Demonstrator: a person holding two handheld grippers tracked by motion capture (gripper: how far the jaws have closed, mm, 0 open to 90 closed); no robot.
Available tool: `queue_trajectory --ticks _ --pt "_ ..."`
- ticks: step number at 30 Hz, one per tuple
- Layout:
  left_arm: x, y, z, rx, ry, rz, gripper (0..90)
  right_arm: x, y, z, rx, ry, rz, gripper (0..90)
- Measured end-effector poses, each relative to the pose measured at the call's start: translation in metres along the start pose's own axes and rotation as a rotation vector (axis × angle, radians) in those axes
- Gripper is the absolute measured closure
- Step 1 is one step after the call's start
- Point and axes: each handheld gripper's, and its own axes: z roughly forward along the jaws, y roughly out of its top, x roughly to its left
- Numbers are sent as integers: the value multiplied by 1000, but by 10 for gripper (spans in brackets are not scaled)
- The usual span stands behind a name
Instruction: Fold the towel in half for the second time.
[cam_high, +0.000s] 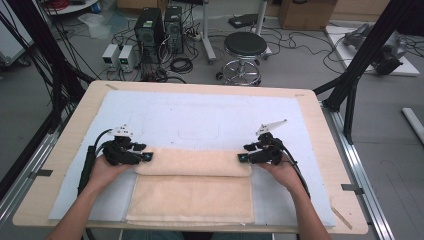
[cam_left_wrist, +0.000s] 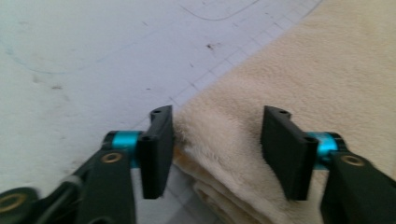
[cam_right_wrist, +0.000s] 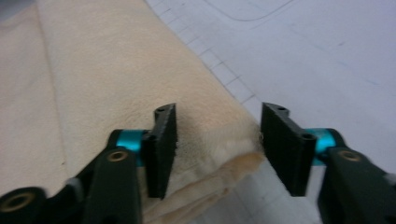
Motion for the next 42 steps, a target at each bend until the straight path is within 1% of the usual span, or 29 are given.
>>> queue_trajectory --ticks 1,2,3,4,5,6,8,10,11,12,15,17,19,22,23,24,25,26,27,28,29,31,32,34,36,37,38,40,42 --pt "-1 0 0 -1 -15 7 592 0 0 1 8 22 -6 568" --pt "-3 0 0 5 -16 20 663 1 1 2 9 40 -17 630" --pt "-4 0 0 3 -12 26 709 3 1 3 13 52 -26 696" --pt "-5 1 -1 6 -9 38 755 5 2 2 12 49 -45 744" --pt "-6 1 -2 -5 -6 37 785 7 3 1 11 40 -70 786" --pt "-7 2 -4 -9 -2 43 814 9 4 -1 5 37 -83 820" --pt "-8 2 -8 -31 9 42 833 13 6 -5 -7 24 -108 833" --pt "-12 4 -15 -62 26 56 839 17 7 -10 -26 11 -126 838" --pt "-14 4 -18 -75 33 63 840 19 8 -13 -34 6 -128 838" --pt "-16 5 -22 -91 35 69 840 22 8 -16 -45 -4 -137 840" --pt "-27 5 -35 -130 44 101 841 30 11 -29 -91 -9 -159 841" --pt "-38 3 -46 -169 43 126 842 41 13 -38 -111 -9 -193 842" --pt "-51 -1 -58 -195 37 160 842 55 12 -49 -133 -11 -224 842" --pt "-72 -14 -73 -208 27 210 840 78 6 -61 -153 -7 -276 842" --pt "-79 -20 -77 -209 22 224 836 86 2 -64 -156 -3 -293 841" --pt "-86 -28 -80 -205 17 234 830 94 -4 -66 -152 6 -299 839" --pt "-92 -36 -83 -189 6 248 823 101 -10 -67 -153 15 -312 834" --pt "-98 -44 -86 -175 -5 256 806 108 -17 -69 -145 32 -315 820" --pt "-103 -51 -88 -162 -6 262 766 114 -24 -70 -137 48 -312 797" --pt "-107 -57 -91 -150 -7 267 722 118 -31 -72 -136 51 -315 761" --pt "-108 -61 -93 -143 -9 267 711 121 -37 -73 -140 52 -316 734" --pt "-109 -66 -97 -134 2 257 673 124 -45 -78 -148 59 -299 709" --pt "-107 -66 -98 -126 12 257 659 124 -46 -79 -152 49 -295 699" --pt "-104 -64 -96 -116 24 256 605 122 -45 -80 -148 10 -287 636" --pt "-101 -59 -91 -113 35 249 548 121 -40 -75 -133 0 -301 588" --pt "-98 -56 -88 -110 38 253 520 121 -38 -71 -124 -3 -300 561" --pt "-95 -54 -84 -114 37 249 507 119 -36 -65 -114 2 -305 551" --pt "-88 -47 -78 -121 46 226 476 113 -33 -55 -99 -4 -308 532" --pt "-80 -40 -71 -124 48 206 440 104 -31 -45 -95 4 -288 513"
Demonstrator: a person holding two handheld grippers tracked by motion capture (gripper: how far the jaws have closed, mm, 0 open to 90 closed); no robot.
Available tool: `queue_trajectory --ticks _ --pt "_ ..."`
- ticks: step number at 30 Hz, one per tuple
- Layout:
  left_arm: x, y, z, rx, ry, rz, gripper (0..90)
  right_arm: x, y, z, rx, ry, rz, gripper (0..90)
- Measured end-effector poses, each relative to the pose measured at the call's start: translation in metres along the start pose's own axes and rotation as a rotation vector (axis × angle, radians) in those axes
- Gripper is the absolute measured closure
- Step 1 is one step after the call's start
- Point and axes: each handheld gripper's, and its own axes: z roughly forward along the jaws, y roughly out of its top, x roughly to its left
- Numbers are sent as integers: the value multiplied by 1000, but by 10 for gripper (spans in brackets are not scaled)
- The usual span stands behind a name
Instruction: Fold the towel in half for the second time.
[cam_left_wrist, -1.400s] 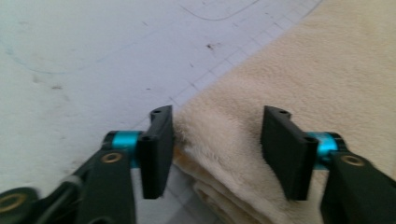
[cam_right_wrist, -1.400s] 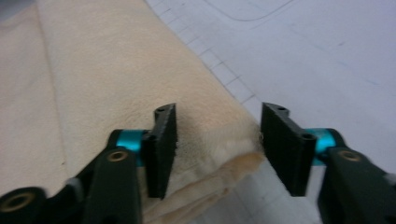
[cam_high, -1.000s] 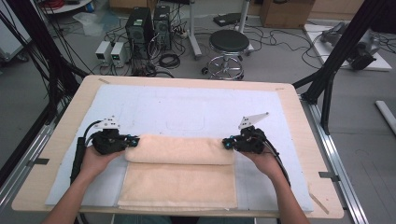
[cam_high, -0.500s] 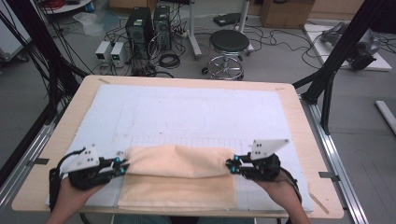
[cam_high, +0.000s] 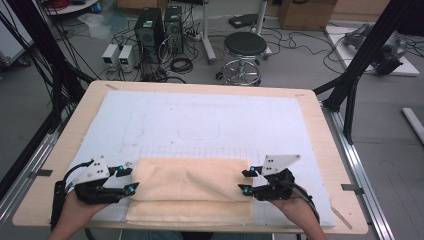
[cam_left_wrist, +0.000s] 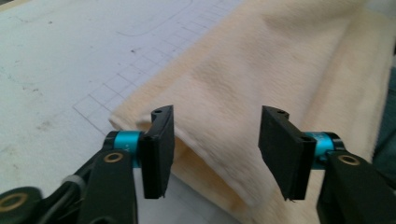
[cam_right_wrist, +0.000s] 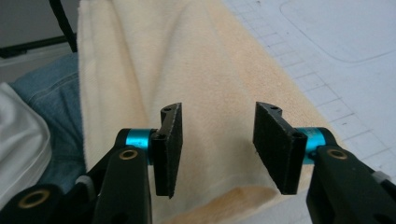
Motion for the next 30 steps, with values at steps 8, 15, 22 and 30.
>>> queue_trajectory --ticks 8,15,22,30 --pt "20 2 33 85 -106 -51 723 -17 -4 29 82 109 51 727" --pt "-8 0 -6 -3 -133 17 845 3 5 9 34 129 -12 839" --pt "-42 -10 -51 -45 -182 53 689 34 11 -21 -33 151 -55 719" --pt "-11 -4 -19 -18 -69 16 571 -8 11 1 22 -19 -13 600"
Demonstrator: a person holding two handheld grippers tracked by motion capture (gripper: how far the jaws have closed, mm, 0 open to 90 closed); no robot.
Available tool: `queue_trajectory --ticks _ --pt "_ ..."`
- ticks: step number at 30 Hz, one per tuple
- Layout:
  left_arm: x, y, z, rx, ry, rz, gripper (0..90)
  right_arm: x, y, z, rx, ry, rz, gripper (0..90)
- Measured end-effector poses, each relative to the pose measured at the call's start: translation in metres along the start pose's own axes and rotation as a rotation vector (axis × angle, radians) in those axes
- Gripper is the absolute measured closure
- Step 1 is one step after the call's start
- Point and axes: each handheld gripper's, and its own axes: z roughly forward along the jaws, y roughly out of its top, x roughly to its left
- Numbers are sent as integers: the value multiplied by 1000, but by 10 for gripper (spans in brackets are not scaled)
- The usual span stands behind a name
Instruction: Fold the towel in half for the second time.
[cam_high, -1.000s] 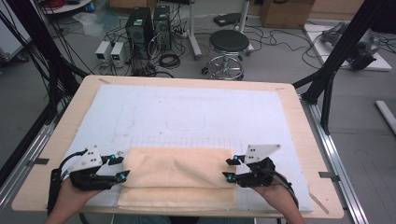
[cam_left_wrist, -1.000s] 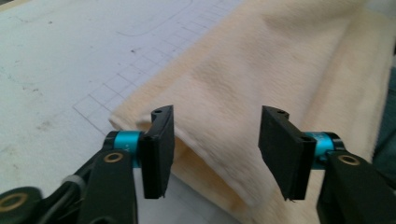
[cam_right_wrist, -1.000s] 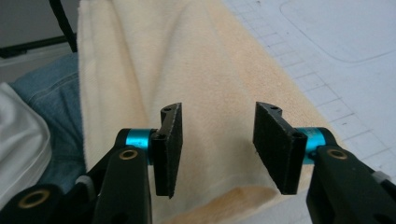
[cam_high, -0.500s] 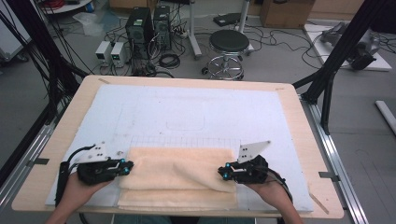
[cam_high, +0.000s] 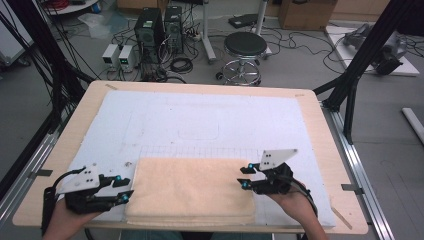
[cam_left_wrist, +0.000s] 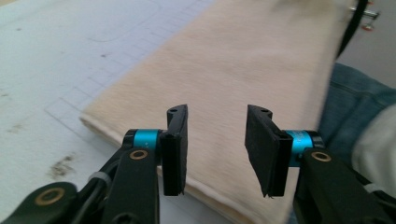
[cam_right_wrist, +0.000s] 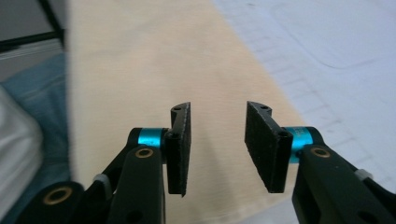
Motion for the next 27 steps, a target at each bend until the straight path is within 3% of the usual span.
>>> queue_trajectory --ticks 4,9,11,14,17,20,23,25,27 --pt "23 4 21 8 64 -31 528 -22 -1 13 21 -69 30 566" --pt "46 9 50 58 95 -65 426 -43 -8 28 79 -105 75 482" --pt "53 9 60 83 101 -73 398 -49 -11 32 89 -121 73 442" --pt "59 5 72 131 110 -81 362 -55 -13 38 100 -119 86 418" --pt "64 1 80 175 95 -111 343 -59 -17 46 129 -87 108 412" --pt "68 0 82 187 51 -145 407 -63 -23 51 126 -50 126 445" --pt "68 0 82 185 32 -147 510 -65 -28 52 107 5 170 551" --pt "67 0 82 183 18 -149 629 -66 -28 53 103 28 191 635" --pt "66 1 82 183 16 -151 707 -64 -27 52 106 38 180 731"
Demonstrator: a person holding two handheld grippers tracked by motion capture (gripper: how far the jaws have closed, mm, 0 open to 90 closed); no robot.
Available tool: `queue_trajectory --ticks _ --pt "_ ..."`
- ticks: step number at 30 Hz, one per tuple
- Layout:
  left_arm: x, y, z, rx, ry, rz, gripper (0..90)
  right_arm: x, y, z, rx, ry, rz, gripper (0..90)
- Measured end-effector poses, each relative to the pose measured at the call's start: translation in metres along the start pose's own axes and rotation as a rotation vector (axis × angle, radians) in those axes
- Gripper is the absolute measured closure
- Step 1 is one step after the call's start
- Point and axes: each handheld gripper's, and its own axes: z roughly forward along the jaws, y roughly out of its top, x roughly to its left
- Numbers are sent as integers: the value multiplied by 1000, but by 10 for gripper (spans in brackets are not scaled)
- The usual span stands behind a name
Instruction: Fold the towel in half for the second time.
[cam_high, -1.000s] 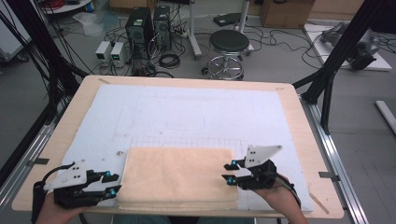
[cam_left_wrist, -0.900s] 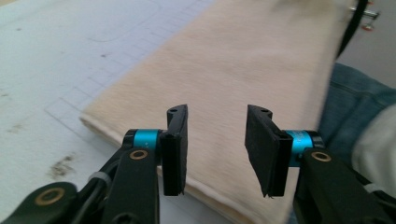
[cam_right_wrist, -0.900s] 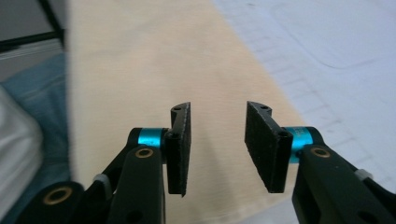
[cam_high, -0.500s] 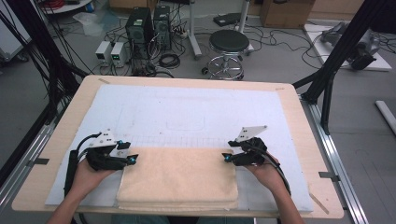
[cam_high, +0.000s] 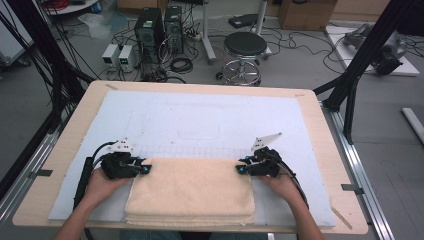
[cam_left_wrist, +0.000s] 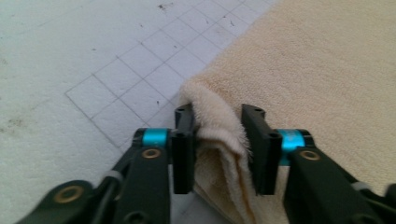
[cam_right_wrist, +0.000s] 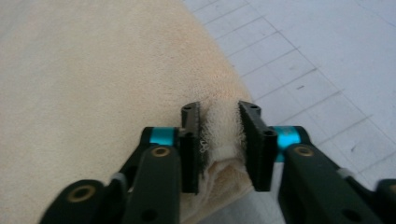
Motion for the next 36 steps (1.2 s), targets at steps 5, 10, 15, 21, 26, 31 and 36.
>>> queue_trajectory --ticks 5,10,15,21,26,31,36 --pt "-3 4 -5 -50 52 -9 777 7 5 -7 -6 -32 -51 802" --pt "9 29 -6 -140 153 -54 778 2 27 -25 -82 -115 -71 805" --pt "33 62 8 -170 213 -79 777 -29 55 -25 -71 -189 -63 803" --pt "56 87 30 -163 288 -77 757 -66 70 -17 -56 -260 -21 775" --pt "66 89 30 -166 337 -123 561 -82 68 -18 -69 -294 35 634" --pt "55 75 17 -201 262 -100 531 -66 60 -28 -91 -256 2 580" --pt "33 55 3 -225 212 -46 530 -42 49 -35 -74 -229 -52 535"
